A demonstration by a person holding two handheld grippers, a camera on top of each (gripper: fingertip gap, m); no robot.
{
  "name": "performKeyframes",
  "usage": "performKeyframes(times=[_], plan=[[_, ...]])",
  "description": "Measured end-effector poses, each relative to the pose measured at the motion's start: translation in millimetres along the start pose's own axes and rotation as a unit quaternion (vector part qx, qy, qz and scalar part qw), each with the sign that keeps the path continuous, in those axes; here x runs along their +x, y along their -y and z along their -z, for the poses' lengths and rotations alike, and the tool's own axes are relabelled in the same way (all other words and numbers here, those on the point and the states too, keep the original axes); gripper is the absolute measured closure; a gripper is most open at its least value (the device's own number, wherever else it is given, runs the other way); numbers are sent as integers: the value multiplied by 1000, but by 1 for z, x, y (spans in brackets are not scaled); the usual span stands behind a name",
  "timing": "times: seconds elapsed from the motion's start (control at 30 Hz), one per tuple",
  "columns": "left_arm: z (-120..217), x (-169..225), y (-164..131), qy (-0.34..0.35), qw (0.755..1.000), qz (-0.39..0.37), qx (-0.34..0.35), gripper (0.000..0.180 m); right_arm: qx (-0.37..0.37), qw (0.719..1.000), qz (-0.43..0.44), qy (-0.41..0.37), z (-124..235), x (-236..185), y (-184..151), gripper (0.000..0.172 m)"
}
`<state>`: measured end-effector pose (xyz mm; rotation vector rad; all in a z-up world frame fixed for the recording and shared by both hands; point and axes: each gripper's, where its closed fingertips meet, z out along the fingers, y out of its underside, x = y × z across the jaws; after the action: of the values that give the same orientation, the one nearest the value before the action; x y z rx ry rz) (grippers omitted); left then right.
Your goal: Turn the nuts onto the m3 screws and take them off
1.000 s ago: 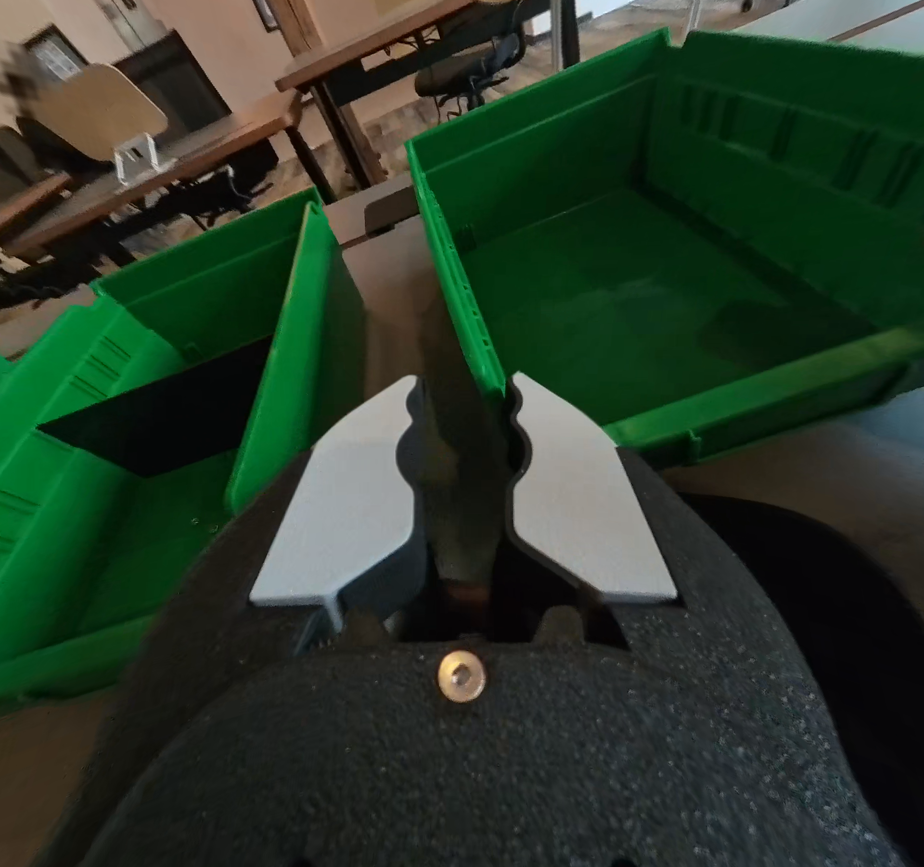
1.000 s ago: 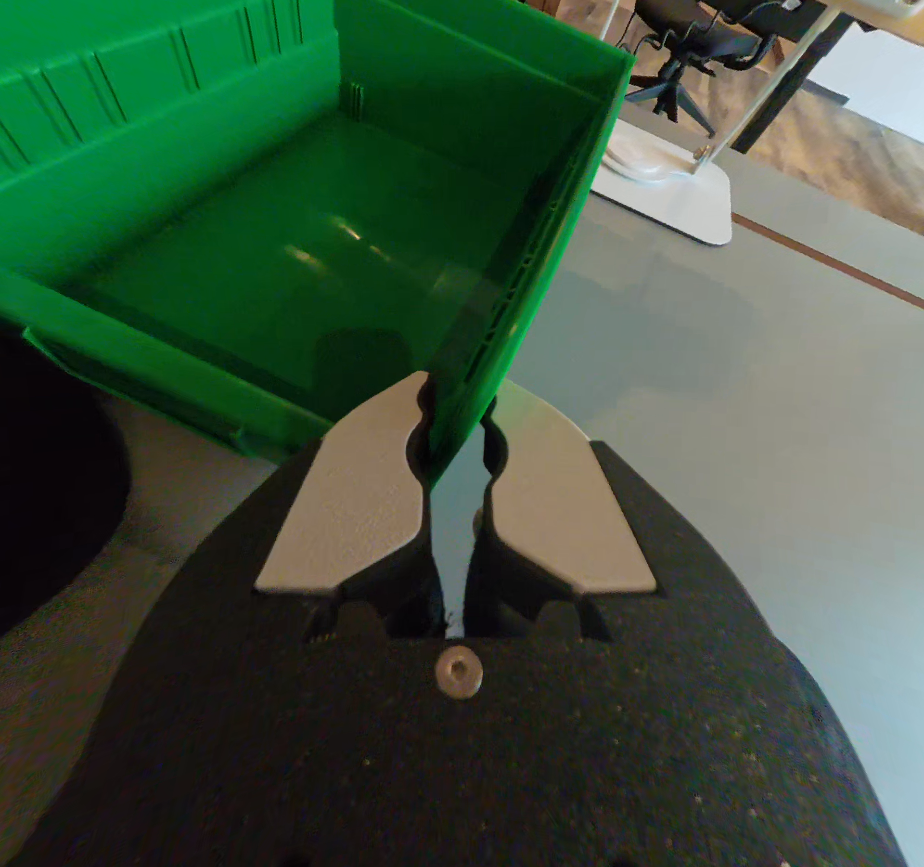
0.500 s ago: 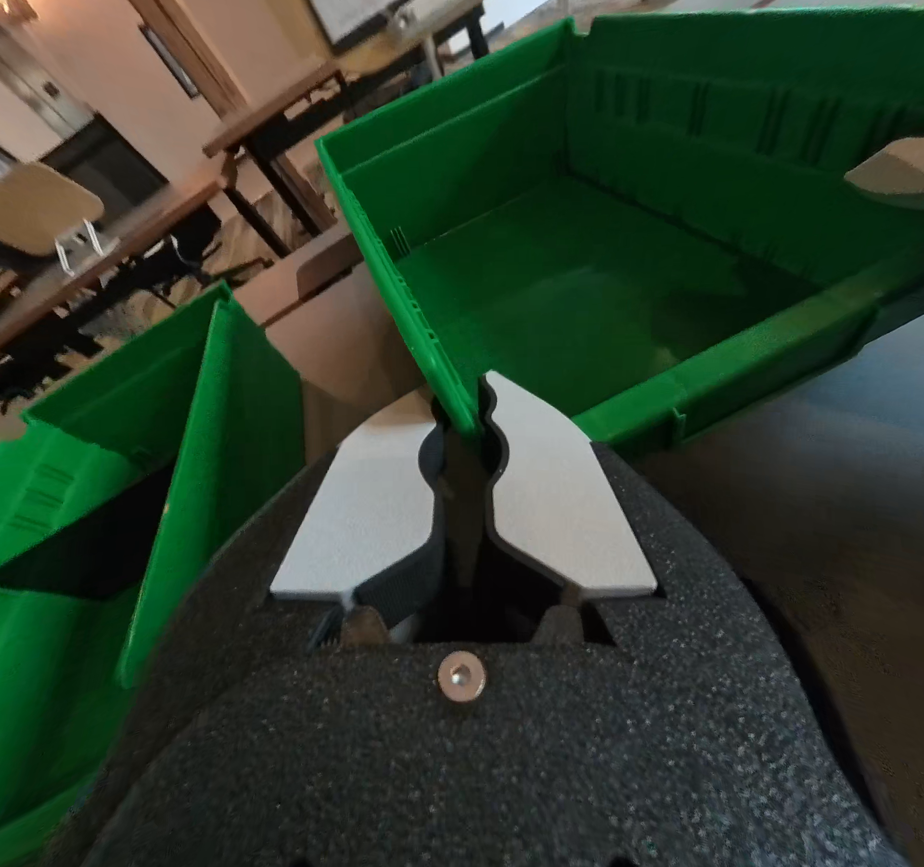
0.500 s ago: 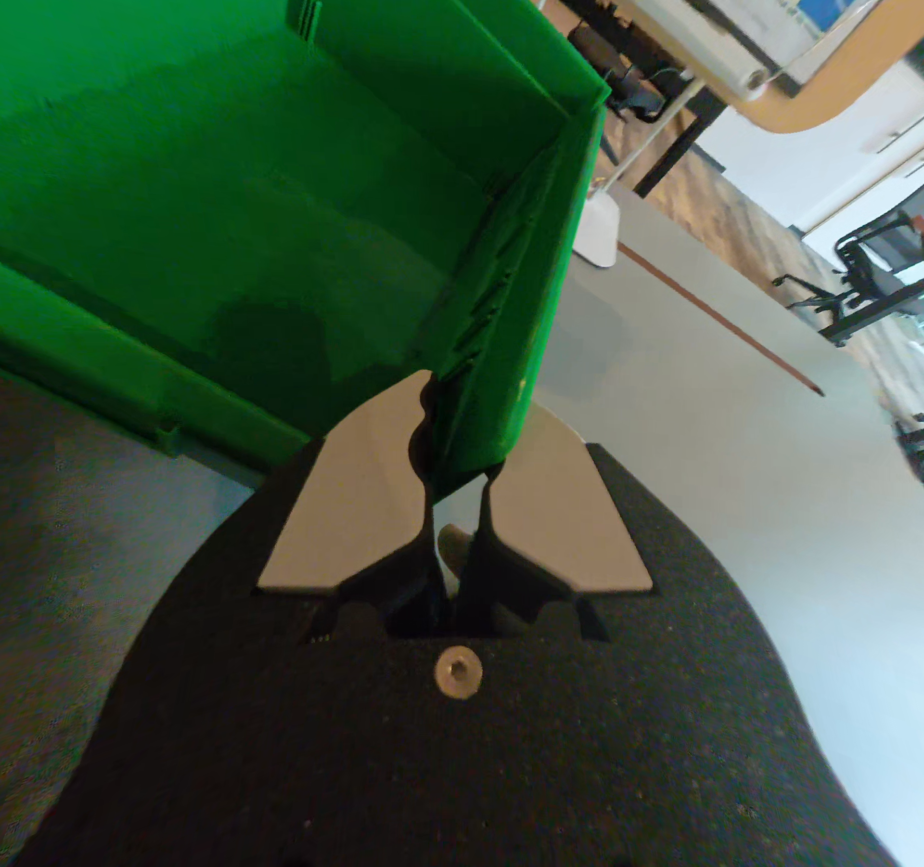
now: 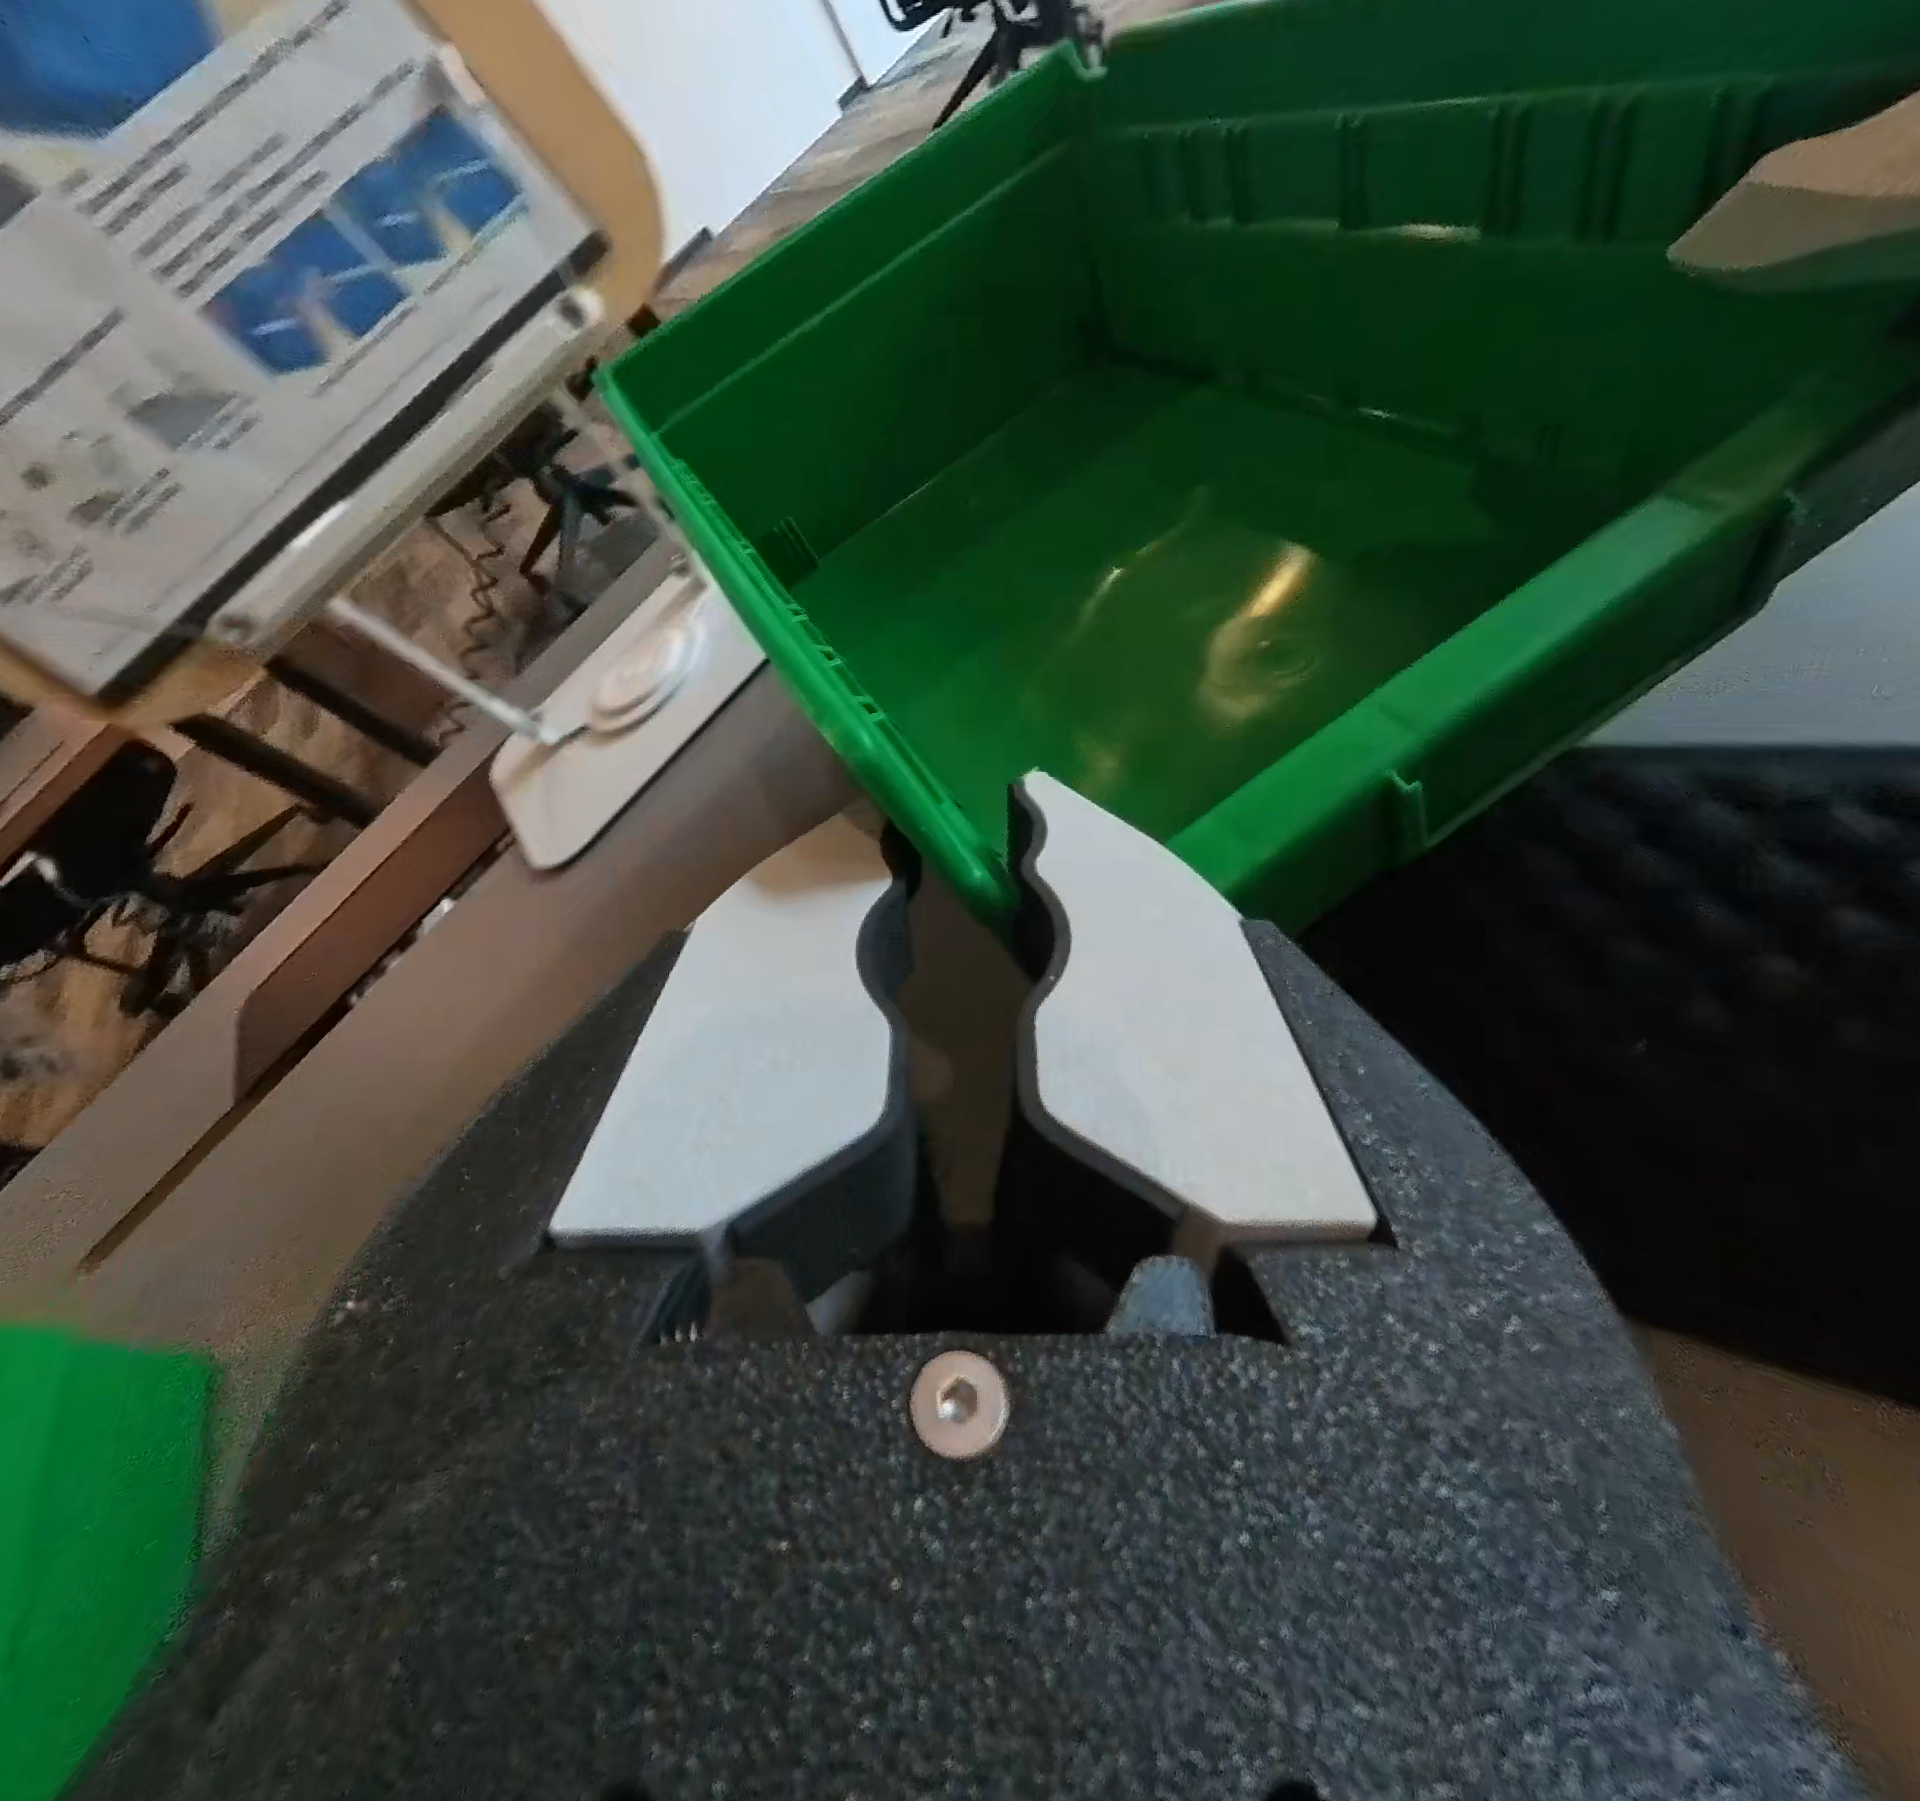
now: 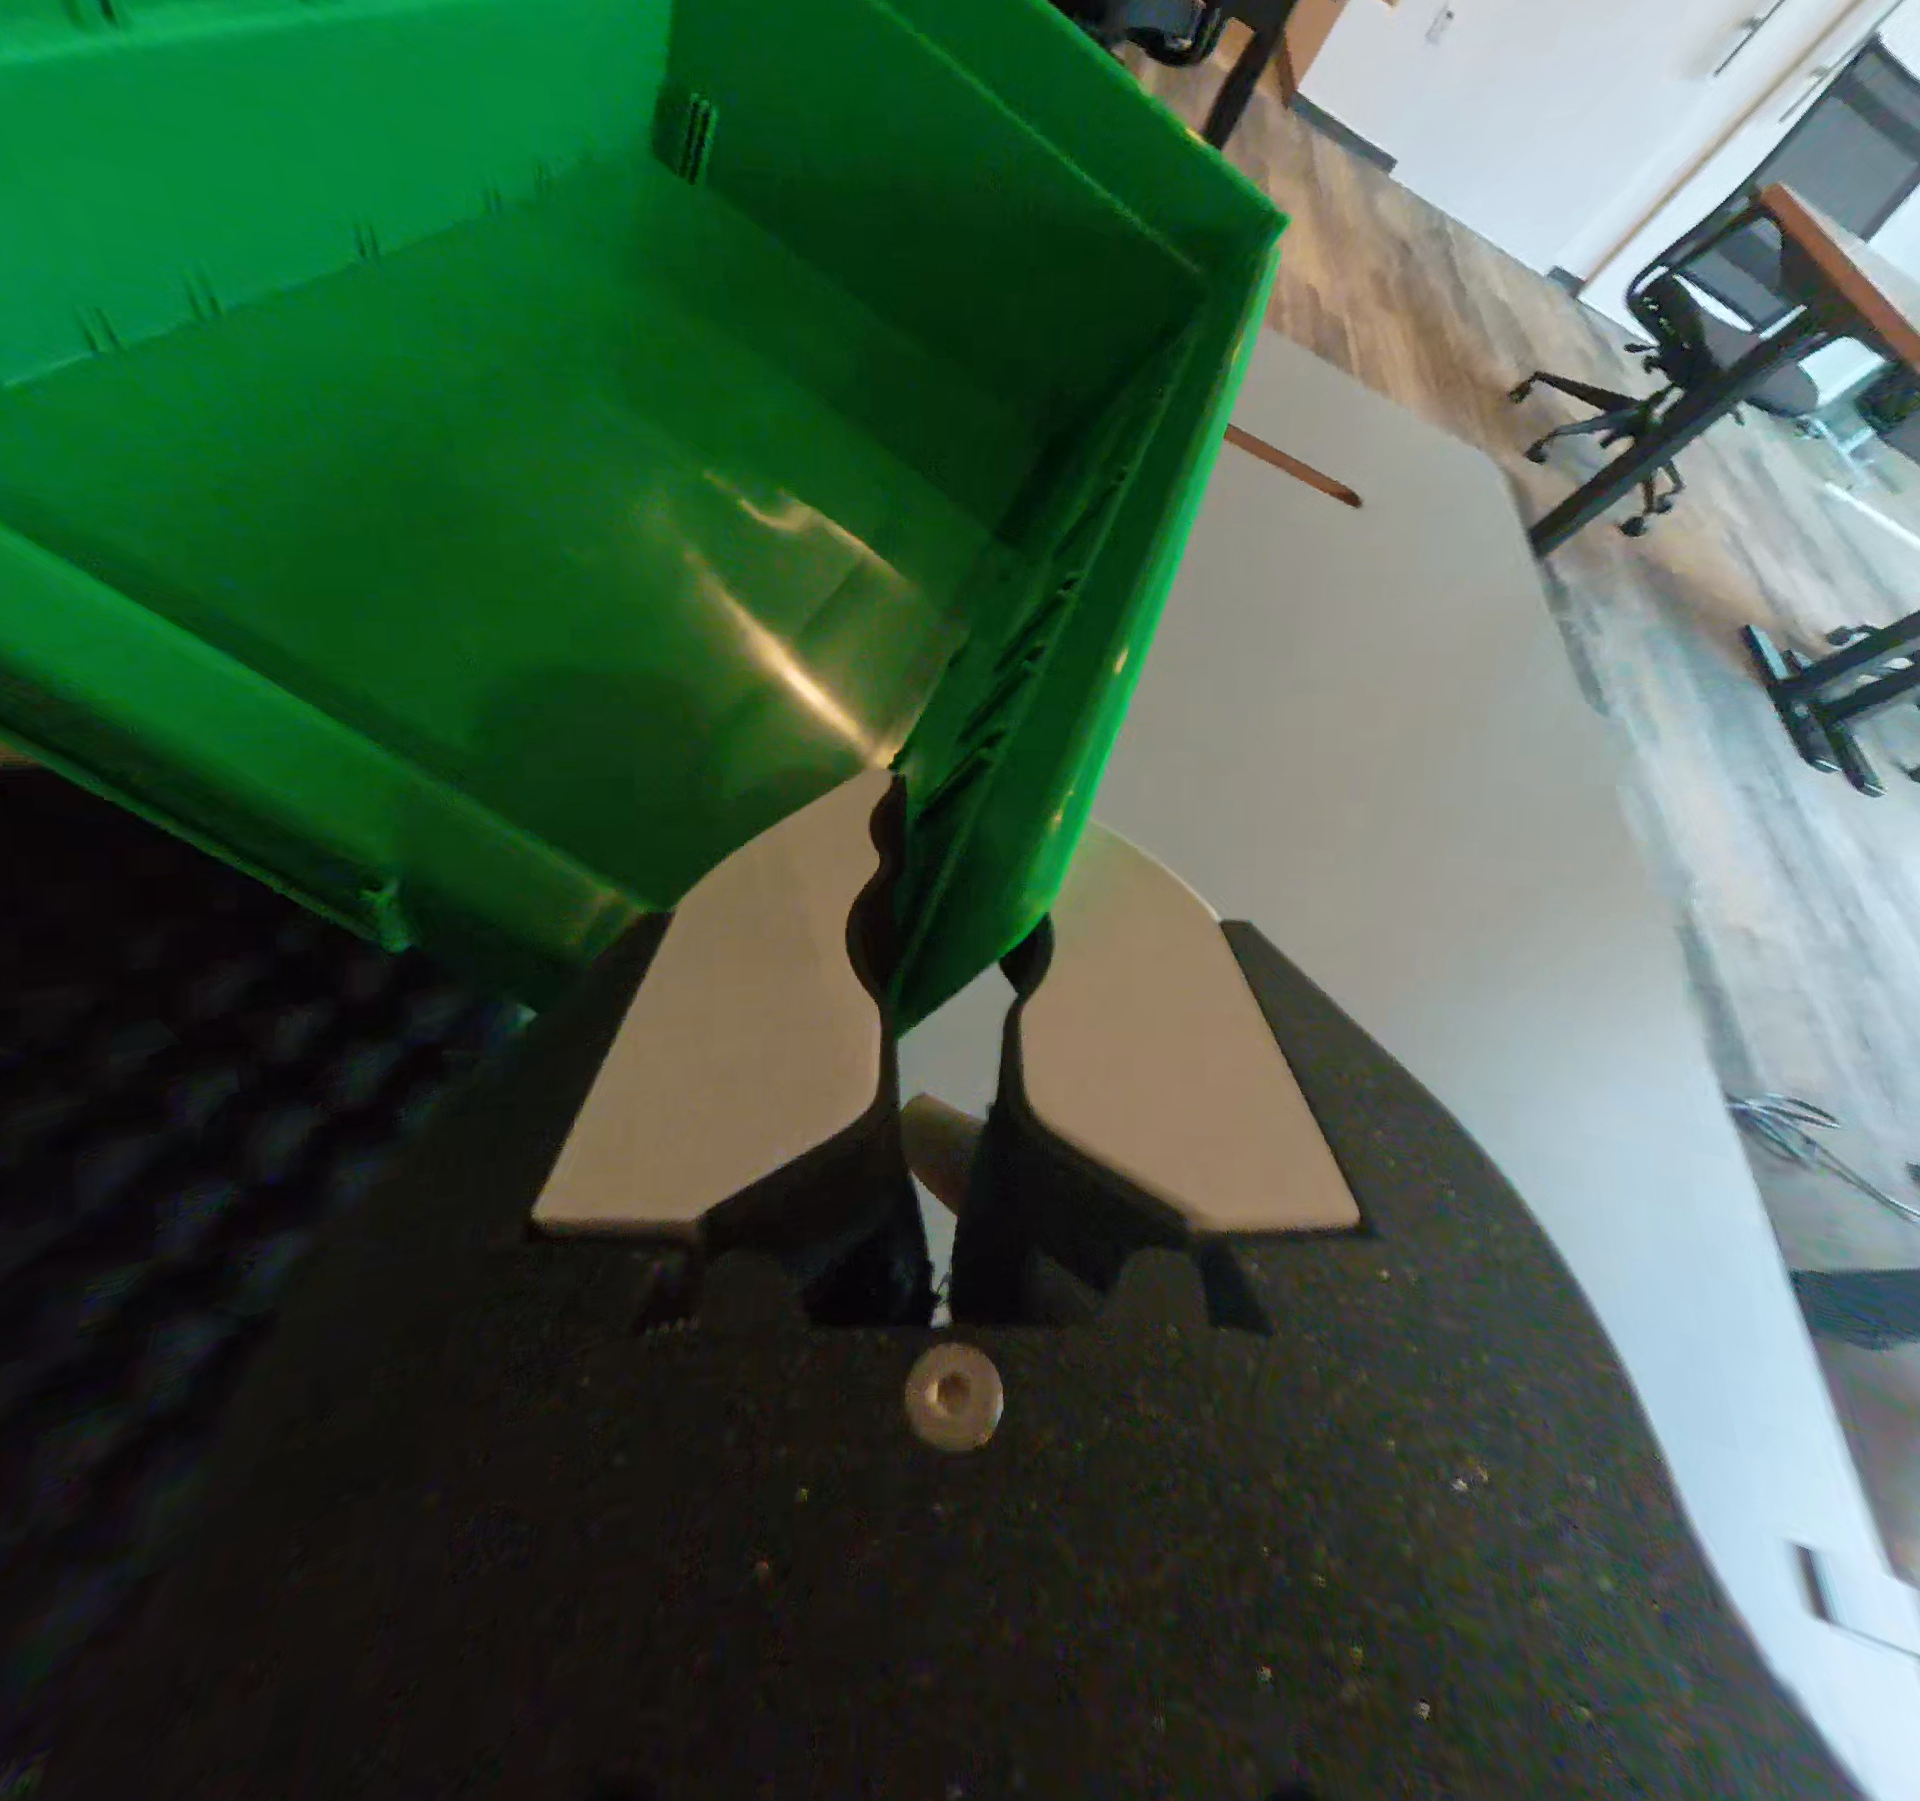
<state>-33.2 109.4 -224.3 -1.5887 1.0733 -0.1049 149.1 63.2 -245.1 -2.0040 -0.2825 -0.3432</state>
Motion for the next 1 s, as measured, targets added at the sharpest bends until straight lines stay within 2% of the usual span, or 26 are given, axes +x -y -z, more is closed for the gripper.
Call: performKeyframes(times=[0.23, 0.43, 0.63, 0.73, 1.0], plan=[[-52, 80, 42, -35, 998, -45, 6, 163, -21, 999, 37, -30, -5, 89, -57, 159], [-89, 110, 63, -43, 998, -42, 5, 162, -23, 998, 31, -49, -14, 133, -81, 159], [-110, 128, 62, -63, 998, -16, -6, 160, -21, 997, 42, -58, -27, 156, -90, 160], [-113, 139, 58, -87, 996, 2, -12, 159, -9, 998, 8, -65, -33, 162, -91, 161], [-112, 150, 53, -120, 992, -5, -31, 155, 12, 997, 3, -76, -35, 163, -102, 159]])
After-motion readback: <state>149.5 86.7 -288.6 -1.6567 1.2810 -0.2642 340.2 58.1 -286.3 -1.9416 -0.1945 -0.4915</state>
